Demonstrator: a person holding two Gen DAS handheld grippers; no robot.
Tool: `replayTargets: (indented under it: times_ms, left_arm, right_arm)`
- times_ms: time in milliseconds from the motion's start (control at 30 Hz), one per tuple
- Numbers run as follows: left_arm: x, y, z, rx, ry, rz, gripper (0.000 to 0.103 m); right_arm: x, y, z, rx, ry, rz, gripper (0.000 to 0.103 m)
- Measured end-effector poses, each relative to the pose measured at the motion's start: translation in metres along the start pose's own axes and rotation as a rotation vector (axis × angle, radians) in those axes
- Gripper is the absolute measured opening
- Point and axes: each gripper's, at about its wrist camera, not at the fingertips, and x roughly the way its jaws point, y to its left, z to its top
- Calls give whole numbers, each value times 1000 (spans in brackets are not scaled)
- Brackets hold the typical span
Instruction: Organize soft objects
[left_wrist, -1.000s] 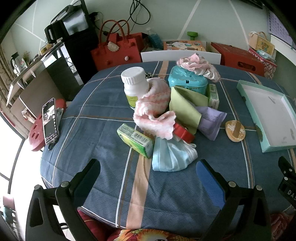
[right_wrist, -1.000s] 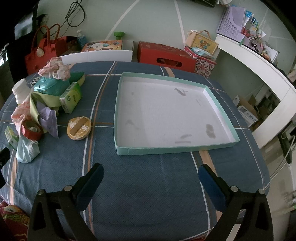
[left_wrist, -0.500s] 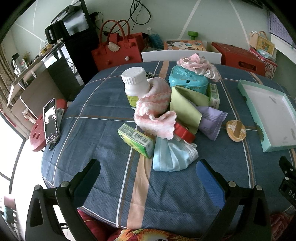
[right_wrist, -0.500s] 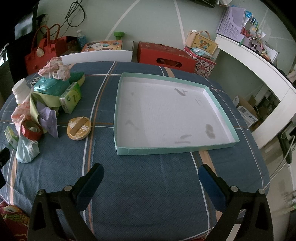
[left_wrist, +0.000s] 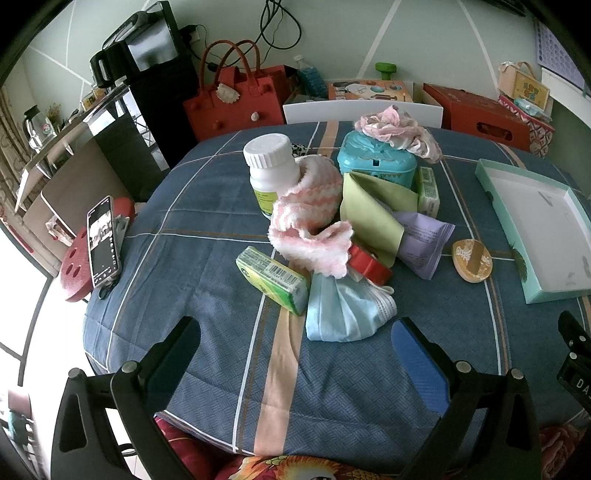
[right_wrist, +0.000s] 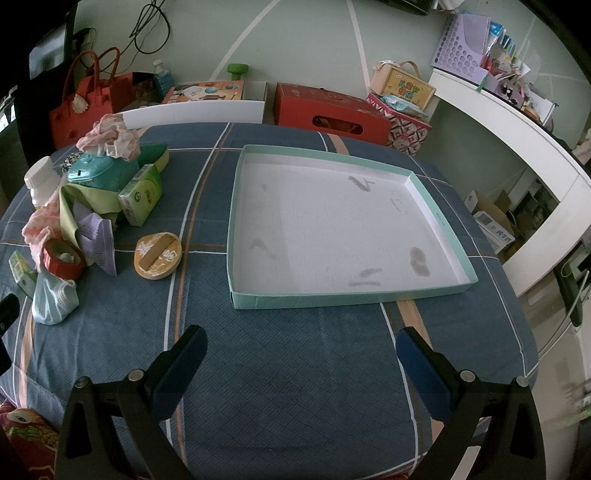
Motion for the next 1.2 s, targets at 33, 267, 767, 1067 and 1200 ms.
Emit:
replayTargets:
  times_ms: [33,267,767,1067,1200]
  left_arm:
    - [0,0,0,0,0,0,103]
    - [-1,7,2,-26,9,-29,103]
    - [19,72,13,-114,38,-158,103]
    - [48,81,11,-128,70,-207,103]
    - [61,82,13,-106,74,-214,103]
  right_arm:
    - [0,0,0,0,0,0,103]
    - [-1,-1,1,-4,1,6,103]
    - [-16,35,29,-64,-26,215,103]
    - [3,98,34,-169,3,332,103]
    - [9,122,32,-209,25,385,103]
